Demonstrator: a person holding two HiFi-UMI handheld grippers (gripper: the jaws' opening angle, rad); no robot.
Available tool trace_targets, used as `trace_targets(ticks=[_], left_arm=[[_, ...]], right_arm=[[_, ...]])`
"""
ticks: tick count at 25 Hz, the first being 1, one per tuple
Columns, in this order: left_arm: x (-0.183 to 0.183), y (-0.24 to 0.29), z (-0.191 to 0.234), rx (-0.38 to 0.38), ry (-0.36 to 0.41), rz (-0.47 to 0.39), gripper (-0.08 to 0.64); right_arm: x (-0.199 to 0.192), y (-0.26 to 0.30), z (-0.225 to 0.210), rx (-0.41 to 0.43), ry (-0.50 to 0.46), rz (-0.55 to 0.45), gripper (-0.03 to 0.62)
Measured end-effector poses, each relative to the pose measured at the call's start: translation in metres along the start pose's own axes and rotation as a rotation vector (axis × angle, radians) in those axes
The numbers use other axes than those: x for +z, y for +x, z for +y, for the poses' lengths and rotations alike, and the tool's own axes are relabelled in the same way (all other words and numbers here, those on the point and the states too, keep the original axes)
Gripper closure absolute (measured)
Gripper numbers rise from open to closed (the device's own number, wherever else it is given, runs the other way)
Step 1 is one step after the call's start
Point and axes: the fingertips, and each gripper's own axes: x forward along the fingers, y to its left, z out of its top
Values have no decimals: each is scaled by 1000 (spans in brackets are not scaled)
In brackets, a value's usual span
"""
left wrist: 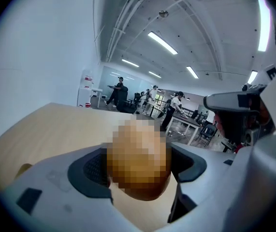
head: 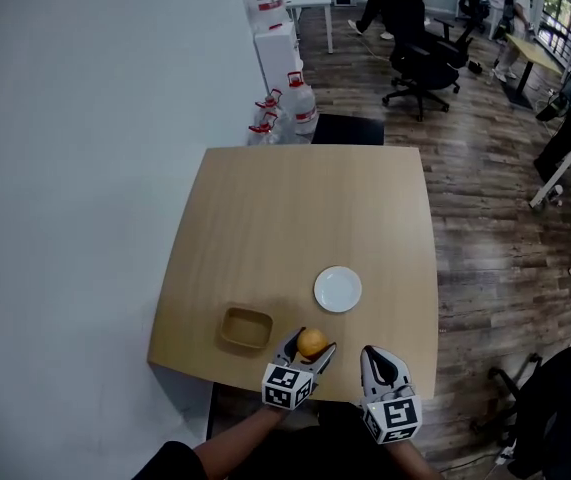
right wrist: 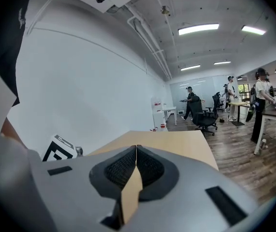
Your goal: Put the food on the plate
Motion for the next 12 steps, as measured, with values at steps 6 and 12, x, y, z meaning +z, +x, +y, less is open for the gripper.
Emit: trace_targets(ticks=[6, 12], left_arm=[[-8, 50, 8, -6, -19, 47, 232], [-20, 89, 30, 31, -87, 78, 232]], right_arm=[[8, 17, -20, 6, -67, -1, 531], [-8, 35, -35, 20, -2, 38, 531]])
